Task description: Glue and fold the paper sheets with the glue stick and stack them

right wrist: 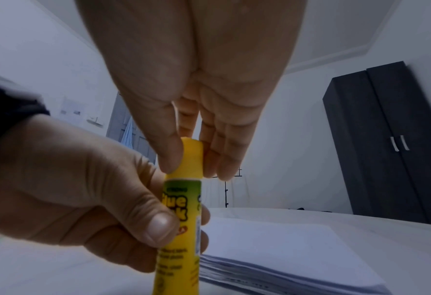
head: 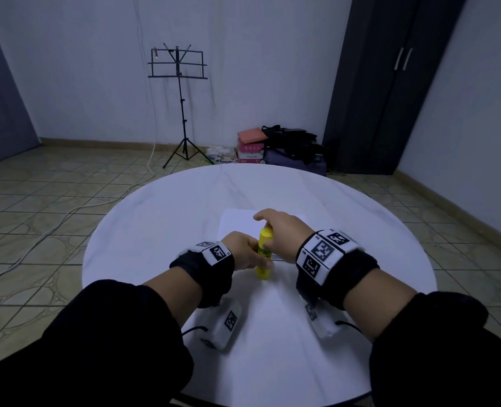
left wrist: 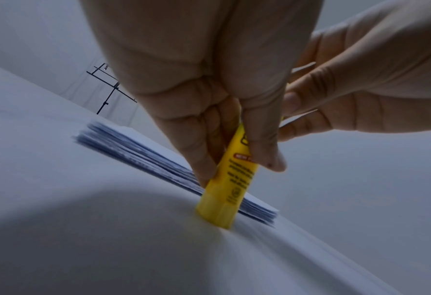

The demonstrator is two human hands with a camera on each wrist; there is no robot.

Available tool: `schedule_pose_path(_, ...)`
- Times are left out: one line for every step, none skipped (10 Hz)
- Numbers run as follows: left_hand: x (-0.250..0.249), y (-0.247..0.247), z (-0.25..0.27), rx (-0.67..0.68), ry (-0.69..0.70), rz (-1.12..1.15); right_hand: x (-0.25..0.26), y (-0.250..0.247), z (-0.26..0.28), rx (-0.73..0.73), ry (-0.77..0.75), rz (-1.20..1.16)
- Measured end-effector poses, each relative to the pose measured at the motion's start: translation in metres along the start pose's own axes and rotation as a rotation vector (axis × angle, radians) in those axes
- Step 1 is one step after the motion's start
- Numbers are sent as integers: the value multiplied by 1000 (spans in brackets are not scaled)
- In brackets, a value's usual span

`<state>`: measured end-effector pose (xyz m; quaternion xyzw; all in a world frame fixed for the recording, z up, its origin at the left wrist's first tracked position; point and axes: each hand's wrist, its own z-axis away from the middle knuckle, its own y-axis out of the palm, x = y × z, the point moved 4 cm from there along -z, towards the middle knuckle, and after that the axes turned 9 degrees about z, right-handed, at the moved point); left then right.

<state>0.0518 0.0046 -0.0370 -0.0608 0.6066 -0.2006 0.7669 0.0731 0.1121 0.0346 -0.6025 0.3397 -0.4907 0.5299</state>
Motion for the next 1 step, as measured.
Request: schedule_pose_path(-2,-5,6,5,-18,-3,-2,-4,4,-24,-26,-51)
